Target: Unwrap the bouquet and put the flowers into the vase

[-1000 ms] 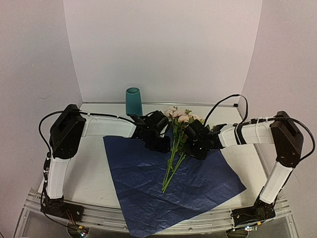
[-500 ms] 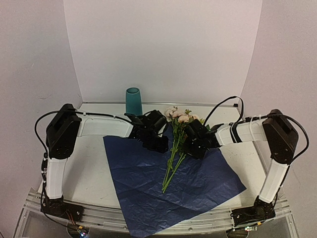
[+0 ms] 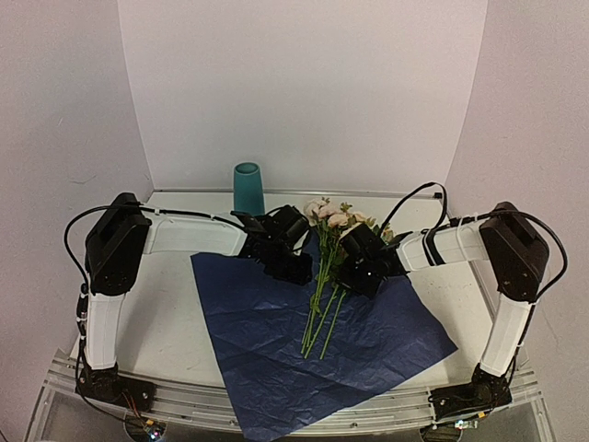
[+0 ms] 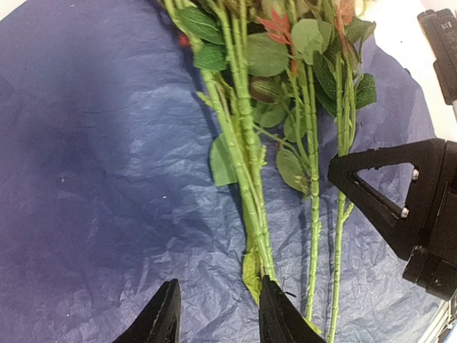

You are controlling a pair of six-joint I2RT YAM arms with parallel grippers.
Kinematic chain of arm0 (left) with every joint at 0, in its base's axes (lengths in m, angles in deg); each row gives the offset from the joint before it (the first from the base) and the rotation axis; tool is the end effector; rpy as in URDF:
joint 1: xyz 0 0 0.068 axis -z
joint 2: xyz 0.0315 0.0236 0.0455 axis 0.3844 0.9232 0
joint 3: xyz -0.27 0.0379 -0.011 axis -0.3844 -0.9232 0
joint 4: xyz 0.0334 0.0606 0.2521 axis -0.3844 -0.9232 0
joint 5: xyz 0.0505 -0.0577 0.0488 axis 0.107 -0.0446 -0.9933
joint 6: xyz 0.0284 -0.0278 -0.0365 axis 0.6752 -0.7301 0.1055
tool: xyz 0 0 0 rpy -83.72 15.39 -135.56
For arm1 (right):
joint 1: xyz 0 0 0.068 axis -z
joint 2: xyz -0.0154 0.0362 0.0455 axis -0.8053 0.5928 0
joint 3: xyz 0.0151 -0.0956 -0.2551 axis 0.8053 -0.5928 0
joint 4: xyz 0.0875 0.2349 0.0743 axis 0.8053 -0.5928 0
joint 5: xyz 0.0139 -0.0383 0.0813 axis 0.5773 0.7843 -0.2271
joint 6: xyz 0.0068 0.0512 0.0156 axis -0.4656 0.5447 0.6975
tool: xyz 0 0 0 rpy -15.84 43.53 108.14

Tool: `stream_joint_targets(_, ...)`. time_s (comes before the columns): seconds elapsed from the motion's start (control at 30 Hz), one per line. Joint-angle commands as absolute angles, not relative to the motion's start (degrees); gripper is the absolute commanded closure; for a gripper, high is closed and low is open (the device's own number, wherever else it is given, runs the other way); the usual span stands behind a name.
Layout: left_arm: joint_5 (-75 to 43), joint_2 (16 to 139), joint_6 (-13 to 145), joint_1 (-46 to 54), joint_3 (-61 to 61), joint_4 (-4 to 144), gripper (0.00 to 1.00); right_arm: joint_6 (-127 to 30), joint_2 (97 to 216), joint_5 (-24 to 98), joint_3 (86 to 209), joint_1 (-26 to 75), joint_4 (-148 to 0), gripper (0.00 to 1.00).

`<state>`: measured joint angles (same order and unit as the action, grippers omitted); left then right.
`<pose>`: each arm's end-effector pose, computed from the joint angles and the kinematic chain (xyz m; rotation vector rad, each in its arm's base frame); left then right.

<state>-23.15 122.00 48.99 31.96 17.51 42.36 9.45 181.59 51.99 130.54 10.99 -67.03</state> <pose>0.2630 -0.3710 0.1824 0.6109 2.5763 -0.5676 0.2876 0.2584 0.1538 0.5407 2.3604 0.7893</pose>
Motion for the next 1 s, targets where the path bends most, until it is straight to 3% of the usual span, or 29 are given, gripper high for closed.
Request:
stream_joint_targets(0.0,-23.47,118.46,49.78,31.64,17.91,42.83,0.6,8.94,178.6,54.38,129.56,11.28,-68.24,0.97)
stream_joint_targets(0.57,-23.41,118.03,49.99,31.62,19.14,42.83,0.6,15.27,160.02,68.42,121.72,11.28,-75.09,0.95)
stream_joint_targets(0.77,-23.74,115.77,49.88,31.65,19.13,42.94,0.6,-3.7,154.49,66.73,124.27,11.27,-71.56,1.0)
stream_joint_targets(0.97,-22.66,111.16,48.32,31.63,20.86,43.66,0.6,-21.74,144.07,52.65,118.04,11.27,-54.92,1.0)
